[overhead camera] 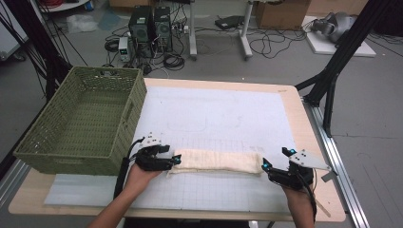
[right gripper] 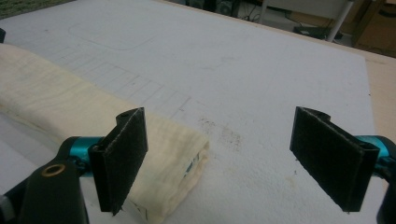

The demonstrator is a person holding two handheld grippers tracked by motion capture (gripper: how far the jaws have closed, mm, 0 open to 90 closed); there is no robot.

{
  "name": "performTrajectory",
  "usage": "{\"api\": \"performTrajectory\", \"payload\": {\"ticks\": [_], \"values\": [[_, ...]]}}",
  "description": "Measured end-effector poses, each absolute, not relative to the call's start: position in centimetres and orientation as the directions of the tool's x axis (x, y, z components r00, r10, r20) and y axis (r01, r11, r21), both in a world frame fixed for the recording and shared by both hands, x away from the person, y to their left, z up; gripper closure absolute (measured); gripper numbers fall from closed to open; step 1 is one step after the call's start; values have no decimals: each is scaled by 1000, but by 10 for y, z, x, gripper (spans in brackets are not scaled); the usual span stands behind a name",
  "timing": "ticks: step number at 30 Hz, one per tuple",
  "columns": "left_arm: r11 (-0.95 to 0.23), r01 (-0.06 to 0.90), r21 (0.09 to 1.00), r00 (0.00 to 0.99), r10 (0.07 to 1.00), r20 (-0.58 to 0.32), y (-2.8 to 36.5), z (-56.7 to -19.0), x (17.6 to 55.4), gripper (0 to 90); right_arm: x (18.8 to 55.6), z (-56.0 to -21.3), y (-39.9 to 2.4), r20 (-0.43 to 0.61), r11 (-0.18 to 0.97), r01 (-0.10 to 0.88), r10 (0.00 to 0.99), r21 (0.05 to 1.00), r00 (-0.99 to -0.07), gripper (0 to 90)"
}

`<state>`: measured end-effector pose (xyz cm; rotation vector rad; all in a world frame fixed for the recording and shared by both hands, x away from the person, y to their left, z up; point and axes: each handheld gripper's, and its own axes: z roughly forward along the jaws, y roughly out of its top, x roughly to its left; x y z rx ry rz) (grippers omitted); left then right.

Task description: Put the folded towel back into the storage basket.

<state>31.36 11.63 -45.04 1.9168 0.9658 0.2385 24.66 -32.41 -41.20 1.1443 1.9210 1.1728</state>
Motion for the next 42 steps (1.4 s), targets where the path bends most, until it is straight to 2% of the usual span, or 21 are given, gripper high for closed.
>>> {"api": "performTrajectory", "payload": {"ticks": [2,6,11,12,13,14,18,25,28,33,41,42], "values": [[-269,528,806,677,706,-207,114,-452,313,424,247,-412,-324,-60,238,357,894,903,-444,181],[-379,482,790,714,692,-104,104,-451,308,487,247,-413,-323,-61,241,362,894,900,-444,197],[-383,485,786,718,688,-107,104,-450,307,535,247,-413,-323,-60,241,364,894,900,-445,197],[-389,482,785,723,682,-106,104,-450,306,584,247,-413,-324,-59,240,364,894,900,-445,198],[-389,483,785,727,678,-112,104,-449,306,584,247,-413,-324,-59,240,364,894,900,-445,198],[-395,477,785,747,653,-124,102,-449,304,706,247,-413,-324,-63,245,364,893,899,-446,198],[-393,480,784,749,650,-133,101,-448,302,789,247,-414,-324,-60,245,370,892,896,-447,197],[-349,454,820,759,634,-151,106,-445,300,803,248,-414,-325,-57,244,372,892,896,-448,197],[-280,431,858,765,617,-184,111,-440,298,803,248,-415,-326,-47,237,380,894,894,-446,197],[-231,411,882,774,601,-203,114,-437,297,803,250,-416,-326,-45,240,391,893,888,-448,198],[-222,397,890,782,590,-202,116,-434,297,803,259,-430,-323,17,231,489,892,841,-452,192],[-221,392,893,785,586,-200,116,-434,297,803,264,-436,-317,19,258,532,889,806,-458,196]]}}
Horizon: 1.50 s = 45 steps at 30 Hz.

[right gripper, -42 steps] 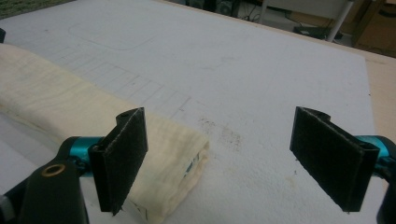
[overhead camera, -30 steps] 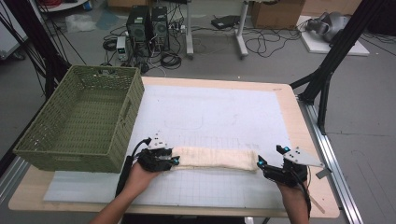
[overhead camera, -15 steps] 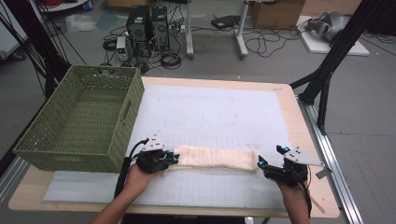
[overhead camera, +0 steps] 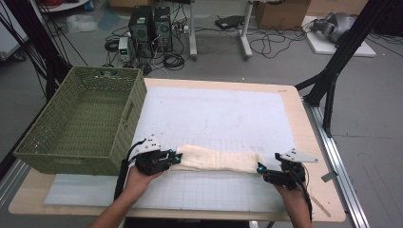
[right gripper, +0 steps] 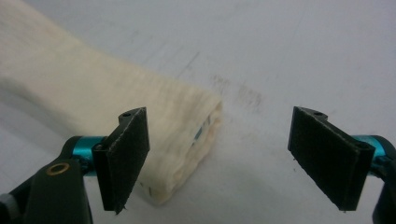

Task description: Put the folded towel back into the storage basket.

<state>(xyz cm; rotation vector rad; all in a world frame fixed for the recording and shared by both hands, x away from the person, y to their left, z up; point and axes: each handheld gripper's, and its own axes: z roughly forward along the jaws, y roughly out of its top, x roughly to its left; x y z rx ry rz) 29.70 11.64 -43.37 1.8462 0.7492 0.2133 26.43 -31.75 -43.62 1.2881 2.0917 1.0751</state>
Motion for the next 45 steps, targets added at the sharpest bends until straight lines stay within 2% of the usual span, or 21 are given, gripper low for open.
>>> {"api": "performTrajectory", "payload": {"ticks": [2,8,12,13,14,16,19,21,27,34,45], "values": [[-222,389,894,787,584,-197,117,-433,297,803,267,-441,-312,21,289,566,879,772,-477,239],[-253,360,898,799,580,-157,116,-433,295,803,271,-445,-305,32,320,581,858,748,-513,373],[-277,339,899,808,576,-127,115,-434,293,804,273,-447,-305,65,302,596,855,744,-515,426],[-281,335,899,810,574,-122,115,-434,293,804,274,-448,-306,87,294,602,849,743,-521,488],[-284,332,900,811,573,-118,115,-434,293,804,274,-448,-306,87,294,602,849,743,-521,488],[-292,326,899,811,575,-108,116,-435,292,803,275,-447,-306,103,271,621,861,735,-497,564],[-294,323,900,811,576,-102,116,-435,291,804,276,-446,-306,144,261,636,847,727,-512,751],[-299,317,900,811,577,-95,116,-435,291,807,276,-445,-303,140,271,637,844,722,-518,785],[-301,301,905,808,585,-74,119,-432,289,811,276,-440,-302,91,307,600,837,739,-540,803],[-275,260,926,805,592,-50,125,-422,284,813,271,-423,-305,-3,318,437,811,841,-585,806],[-205,186,961,798,602,-26,146,-403,274,812,277,-413,-300,0,287,340,764,896,-645,807]]}}
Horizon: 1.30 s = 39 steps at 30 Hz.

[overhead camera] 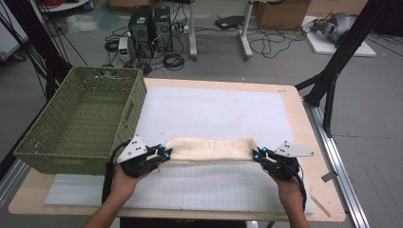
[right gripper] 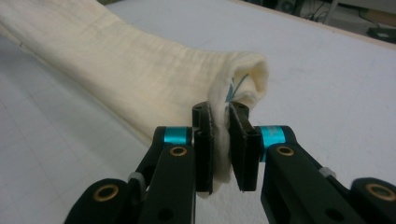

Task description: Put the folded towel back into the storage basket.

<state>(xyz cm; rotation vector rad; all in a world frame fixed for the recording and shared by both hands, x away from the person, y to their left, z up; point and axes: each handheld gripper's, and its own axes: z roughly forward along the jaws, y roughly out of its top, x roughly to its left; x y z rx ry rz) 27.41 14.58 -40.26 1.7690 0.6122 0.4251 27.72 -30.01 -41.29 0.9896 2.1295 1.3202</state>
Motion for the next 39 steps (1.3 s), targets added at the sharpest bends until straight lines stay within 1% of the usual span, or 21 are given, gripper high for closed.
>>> {"api": "performTrajectory", "payload": {"ticks": [4,13,17,22,27,29,33,34,39], "values": [[-195,176,965,791,611,-21,152,-398,269,812,282,-408,-295,0,268,314,761,911,-649,809],[-177,162,971,767,641,-11,166,-390,258,812,294,-399,-280,-28,278,270,743,922,-669,812],[-171,159,972,759,651,-10,171,-387,254,812,301,-391,-274,-38,260,232,738,937,-674,812],[-145,142,979,744,669,-9,180,-379,249,812,305,-382,-265,-40,246,209,734,946,-678,813],[-123,131,984,725,689,-11,191,-372,247,813,317,-366,-252,-52,235,175,725,956,-687,814],[-109,123,986,717,697,-13,195,-368,246,813,327,-356,-242,-70,247,156,713,956,-697,814],[-93,108,990,704,710,-11,203,-361,243,813,337,-348,-233,-84,256,141,705,956,-704,815],[-92,101,991,700,714,-5,205,-359,242,814,340,-345,-230,-79,257,150,704,955,-706,814],[-79,77,994,682,731,5,214,-351,238,813,361,-325,-210,-97,266,128,692,956,-715,815]]}}
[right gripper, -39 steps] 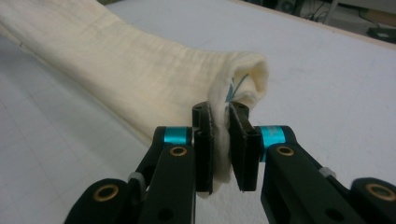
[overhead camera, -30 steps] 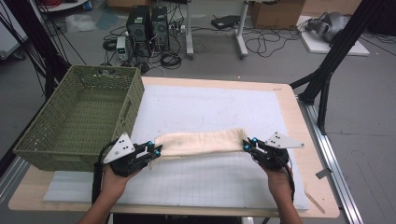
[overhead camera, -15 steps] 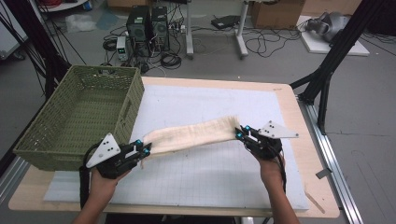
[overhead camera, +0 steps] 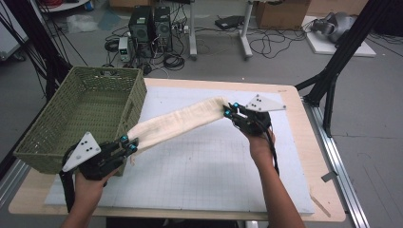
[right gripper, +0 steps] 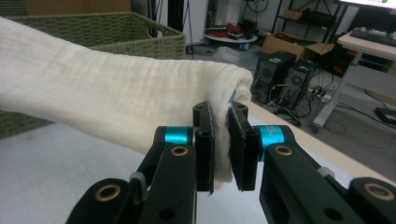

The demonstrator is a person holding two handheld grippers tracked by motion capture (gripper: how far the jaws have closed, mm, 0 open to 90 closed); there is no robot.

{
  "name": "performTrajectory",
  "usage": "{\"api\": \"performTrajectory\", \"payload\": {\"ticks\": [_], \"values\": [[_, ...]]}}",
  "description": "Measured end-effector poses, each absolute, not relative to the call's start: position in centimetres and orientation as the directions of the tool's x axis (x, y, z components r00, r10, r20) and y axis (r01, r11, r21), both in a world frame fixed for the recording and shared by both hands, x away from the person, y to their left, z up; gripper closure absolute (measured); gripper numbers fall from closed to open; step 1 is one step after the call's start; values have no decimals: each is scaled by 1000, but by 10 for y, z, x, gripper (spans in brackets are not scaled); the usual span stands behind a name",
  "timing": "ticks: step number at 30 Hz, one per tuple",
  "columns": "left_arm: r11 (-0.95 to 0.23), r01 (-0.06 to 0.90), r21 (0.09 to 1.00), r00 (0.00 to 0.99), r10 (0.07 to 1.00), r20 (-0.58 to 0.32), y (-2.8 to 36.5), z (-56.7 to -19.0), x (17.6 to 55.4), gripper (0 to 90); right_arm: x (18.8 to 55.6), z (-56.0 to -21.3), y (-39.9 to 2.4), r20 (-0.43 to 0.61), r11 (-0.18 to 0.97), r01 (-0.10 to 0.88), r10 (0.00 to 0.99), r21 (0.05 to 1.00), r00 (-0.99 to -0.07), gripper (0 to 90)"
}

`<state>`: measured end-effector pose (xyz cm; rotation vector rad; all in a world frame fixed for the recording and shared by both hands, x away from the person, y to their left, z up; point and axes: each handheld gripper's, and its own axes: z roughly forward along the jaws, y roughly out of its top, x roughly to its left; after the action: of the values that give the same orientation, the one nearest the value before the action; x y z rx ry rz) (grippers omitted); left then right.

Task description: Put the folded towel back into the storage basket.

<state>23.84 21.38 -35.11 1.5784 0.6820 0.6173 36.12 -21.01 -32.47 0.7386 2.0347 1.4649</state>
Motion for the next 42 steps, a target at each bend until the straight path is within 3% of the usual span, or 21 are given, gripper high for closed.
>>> {"api": "performTrajectory", "payload": {"ticks": [19,42], "values": [[-39,29,999,573,819,15,257,-330,224,814,412,-277,-124,-148,273,44,642,961,-752,817],[19,56,998,403,915,-40,315,-331,210,813,462,-251,4,-213,339,-10,568,941,-795,818]]}}
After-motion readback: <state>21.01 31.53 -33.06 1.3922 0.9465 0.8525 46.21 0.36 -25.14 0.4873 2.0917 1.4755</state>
